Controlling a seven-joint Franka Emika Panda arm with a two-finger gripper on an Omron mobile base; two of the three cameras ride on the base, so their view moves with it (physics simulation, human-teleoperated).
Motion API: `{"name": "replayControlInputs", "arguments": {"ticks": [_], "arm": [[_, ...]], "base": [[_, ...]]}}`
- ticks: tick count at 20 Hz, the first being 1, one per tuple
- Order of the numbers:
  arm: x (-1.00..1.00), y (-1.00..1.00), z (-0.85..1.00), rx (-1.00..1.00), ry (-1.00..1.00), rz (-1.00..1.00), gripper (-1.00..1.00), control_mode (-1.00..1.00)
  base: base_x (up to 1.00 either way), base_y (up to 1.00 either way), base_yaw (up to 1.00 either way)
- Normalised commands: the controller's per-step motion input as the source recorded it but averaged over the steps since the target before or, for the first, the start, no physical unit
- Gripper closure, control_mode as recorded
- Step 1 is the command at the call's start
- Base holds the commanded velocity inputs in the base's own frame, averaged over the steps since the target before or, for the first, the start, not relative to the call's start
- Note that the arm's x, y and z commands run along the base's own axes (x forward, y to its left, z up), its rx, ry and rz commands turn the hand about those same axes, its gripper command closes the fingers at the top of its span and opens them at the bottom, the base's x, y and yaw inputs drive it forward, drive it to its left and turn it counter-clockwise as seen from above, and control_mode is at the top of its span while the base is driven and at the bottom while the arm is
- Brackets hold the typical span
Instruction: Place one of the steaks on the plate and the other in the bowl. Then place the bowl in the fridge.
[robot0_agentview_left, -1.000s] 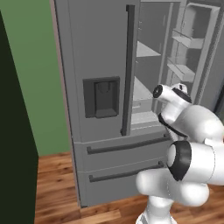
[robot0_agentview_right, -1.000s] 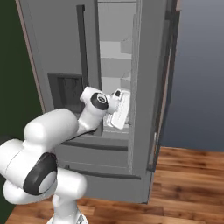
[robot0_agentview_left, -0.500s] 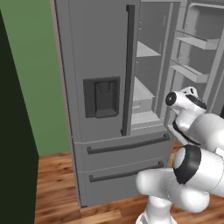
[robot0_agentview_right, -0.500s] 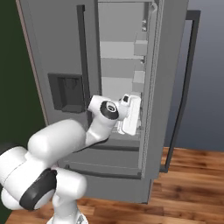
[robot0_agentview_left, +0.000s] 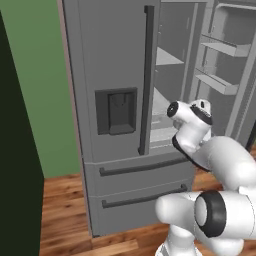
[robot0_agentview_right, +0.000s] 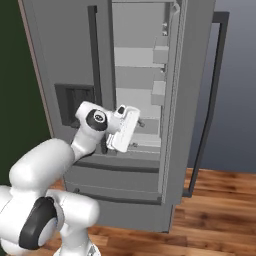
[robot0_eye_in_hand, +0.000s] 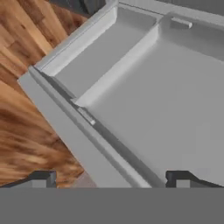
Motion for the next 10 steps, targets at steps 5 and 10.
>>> {"name": "replayControlInputs", "arguments": {"ticks": [5,10], "arm": [[0.27,0.16,-0.50,0.78,-0.35,-0.52,-1.00,-1.00],[0.18,0.10,-0.43,0.71,-0.51,-0.59,-1.00,-1.00]], "base": [[0.00,0.00,0.00],[0.00,0.00,0.00]]}}
